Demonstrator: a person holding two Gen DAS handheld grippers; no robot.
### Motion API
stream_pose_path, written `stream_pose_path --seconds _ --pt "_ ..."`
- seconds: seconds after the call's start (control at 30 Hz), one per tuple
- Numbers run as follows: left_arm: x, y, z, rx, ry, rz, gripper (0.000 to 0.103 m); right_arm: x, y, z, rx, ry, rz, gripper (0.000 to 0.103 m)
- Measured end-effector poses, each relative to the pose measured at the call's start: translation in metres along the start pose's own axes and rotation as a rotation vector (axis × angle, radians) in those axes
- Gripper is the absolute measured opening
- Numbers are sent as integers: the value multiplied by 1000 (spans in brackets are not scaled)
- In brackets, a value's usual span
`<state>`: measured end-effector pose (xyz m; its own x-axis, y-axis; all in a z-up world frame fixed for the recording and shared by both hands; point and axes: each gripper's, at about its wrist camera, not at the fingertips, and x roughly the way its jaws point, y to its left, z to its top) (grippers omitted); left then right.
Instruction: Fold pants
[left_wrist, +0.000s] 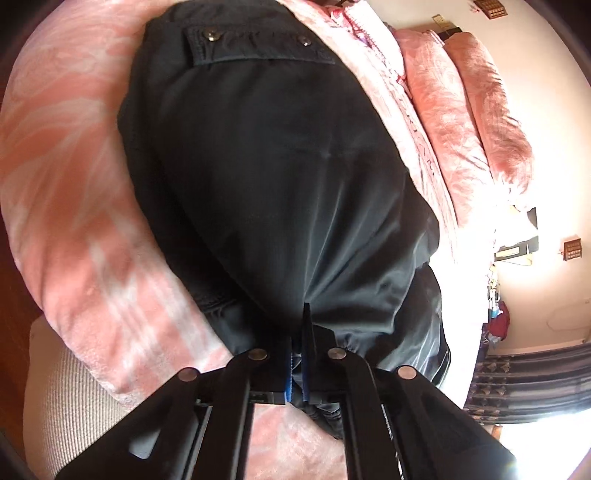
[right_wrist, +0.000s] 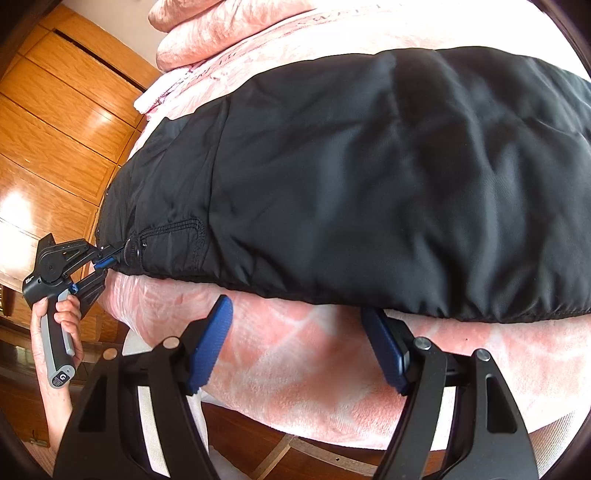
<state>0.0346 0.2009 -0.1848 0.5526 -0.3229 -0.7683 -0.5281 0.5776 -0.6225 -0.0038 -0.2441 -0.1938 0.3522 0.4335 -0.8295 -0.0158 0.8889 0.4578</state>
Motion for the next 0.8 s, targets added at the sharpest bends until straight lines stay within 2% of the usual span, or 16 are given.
stream_pose_path --seconds 0.1,0.23,0.33,0.37,0.4,0.43,0.47,0.5,0.57,0.67,0.8 --pt "-12 0 -10 25 -43 9 3 0 -2 -1 5 -2 6 72" --pt "7 7 -11 64 -35 57 4 0 -6 0 10 -2 8 72" --pt "4 -8 -10 136 -61 86 9 -4 -5 -1 6 -4 9 72" --pt "-1 -15 -12 167 -74 108 15 -5 -5 -2 6 -6 9 72" --pt "-5 -20 -15 196 -86 130 29 -6 -6 -2 10 -6 12 72" --pt "-10 -27 -20 227 -104 145 38 -8 -7 -3 17 -7 18 72" --pt "-16 -35 -27 261 -135 167 54 -9 -8 -3 24 -9 22 72" --pt "-21 -43 -36 300 -169 191 58 -11 -10 -4 31 -10 22 72" --pt "-25 -61 -60 401 -197 226 58 -17 -13 -4 42 -15 22 72" --pt "-18 -95 -105 579 -160 188 58 -27 -21 -8 55 -25 5 72" --pt "13 -146 -154 843 -17 121 59 -54 -37 -12 75 -68 -49 72"
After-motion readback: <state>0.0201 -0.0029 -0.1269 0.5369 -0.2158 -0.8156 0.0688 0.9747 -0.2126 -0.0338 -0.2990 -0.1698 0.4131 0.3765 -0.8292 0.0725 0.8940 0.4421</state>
